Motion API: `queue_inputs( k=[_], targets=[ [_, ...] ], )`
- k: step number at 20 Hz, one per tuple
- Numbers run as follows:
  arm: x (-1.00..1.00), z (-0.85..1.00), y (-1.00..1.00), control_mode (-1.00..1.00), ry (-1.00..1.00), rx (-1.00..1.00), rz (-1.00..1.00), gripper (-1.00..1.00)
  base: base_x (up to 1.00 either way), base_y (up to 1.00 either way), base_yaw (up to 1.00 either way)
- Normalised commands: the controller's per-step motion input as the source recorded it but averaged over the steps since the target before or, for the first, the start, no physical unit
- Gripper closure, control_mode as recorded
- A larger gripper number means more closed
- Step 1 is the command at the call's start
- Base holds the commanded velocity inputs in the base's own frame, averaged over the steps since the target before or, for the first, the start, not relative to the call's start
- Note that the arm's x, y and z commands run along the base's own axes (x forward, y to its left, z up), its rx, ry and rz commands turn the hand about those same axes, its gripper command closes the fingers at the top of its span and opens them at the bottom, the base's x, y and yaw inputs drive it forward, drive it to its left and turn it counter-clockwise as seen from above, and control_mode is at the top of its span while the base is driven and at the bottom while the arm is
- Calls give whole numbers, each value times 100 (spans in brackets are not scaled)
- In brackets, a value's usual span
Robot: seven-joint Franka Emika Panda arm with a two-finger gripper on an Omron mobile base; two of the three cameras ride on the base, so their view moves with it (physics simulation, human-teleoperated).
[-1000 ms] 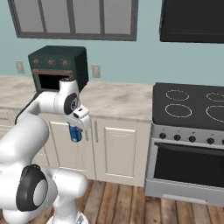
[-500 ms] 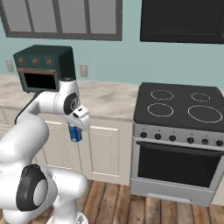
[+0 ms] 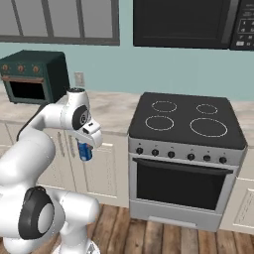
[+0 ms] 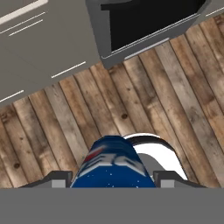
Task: Four empty soda cans are scattered around the kitchen. Gather all the cans and cluster them next to the stove for recycling.
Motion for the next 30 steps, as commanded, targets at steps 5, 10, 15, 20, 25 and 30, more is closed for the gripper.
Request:
queue_inputs(
  k=[5,10,15,20,25,30],
  targets=[
    [0,0,0,100,0,0,0,100,25,-57,3],
    [0,0,0,100,0,0,0,100,24,-57,4],
    [0,0,0,100,0,0,0,100,25,-56,4],
    [0,0,0,100,0,0,0,100,27,-56,4],
    [0,0,0,100,0,0,0,100,26,-57,3],
    [0,0,0,100,0,0,0,100,27,-57,2]
  ],
)
